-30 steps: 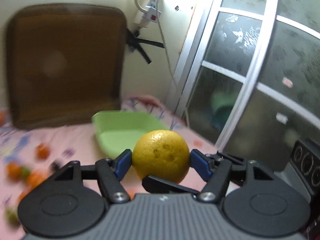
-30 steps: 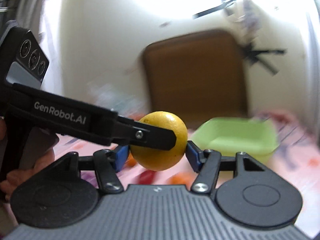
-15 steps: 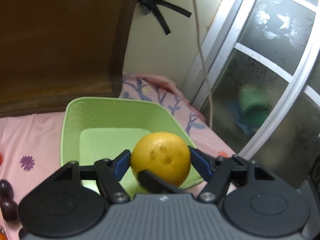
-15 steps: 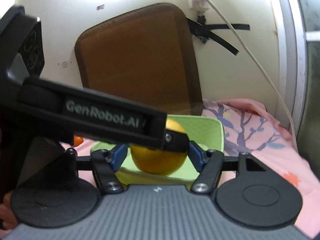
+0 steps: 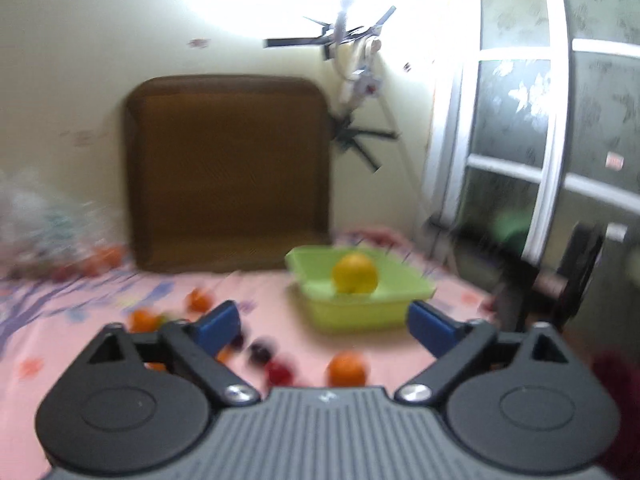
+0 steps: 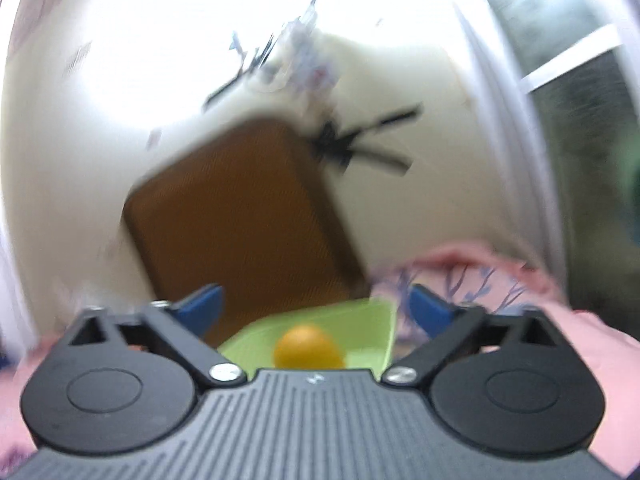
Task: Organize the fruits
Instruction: 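Open both grippers to release the grapefruit and lift away, then move both grippers back toward the pile of small fruits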
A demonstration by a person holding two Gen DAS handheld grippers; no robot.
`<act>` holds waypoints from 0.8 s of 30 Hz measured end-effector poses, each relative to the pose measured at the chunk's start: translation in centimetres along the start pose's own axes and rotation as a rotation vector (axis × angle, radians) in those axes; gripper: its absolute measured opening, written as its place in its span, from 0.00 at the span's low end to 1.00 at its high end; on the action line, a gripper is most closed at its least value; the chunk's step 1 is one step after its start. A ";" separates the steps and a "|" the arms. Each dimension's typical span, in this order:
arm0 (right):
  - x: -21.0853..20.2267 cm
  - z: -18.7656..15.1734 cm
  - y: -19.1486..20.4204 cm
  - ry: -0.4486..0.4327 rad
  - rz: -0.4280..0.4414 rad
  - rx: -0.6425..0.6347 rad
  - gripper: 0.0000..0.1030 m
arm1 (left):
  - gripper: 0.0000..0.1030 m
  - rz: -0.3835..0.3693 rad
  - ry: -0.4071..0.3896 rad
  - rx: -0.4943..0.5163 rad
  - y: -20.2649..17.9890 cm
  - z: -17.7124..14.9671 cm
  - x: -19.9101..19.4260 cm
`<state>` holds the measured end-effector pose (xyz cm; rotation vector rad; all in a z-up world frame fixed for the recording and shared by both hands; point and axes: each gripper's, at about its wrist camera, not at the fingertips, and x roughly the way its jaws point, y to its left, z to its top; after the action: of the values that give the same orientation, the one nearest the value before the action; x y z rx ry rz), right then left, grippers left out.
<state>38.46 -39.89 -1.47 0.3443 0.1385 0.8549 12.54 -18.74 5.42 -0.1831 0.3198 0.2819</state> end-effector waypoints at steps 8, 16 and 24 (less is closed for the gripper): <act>-5.3 -2.2 2.3 0.038 -0.028 0.146 1.00 | 1.00 0.161 -0.076 0.015 3.0 -3.7 -6.7; -5.0 -5.8 7.8 0.216 -0.100 0.071 1.00 | 1.00 0.220 -0.066 -0.108 8.7 -5.2 -5.6; -2.6 -7.4 7.8 0.327 -0.270 0.131 1.00 | 0.99 0.081 0.053 -0.191 12.0 -5.6 -3.1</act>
<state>29.32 -35.35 -5.74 0.2977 0.5355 0.6297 4.54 -9.35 -0.36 -0.3665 0.3533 0.3888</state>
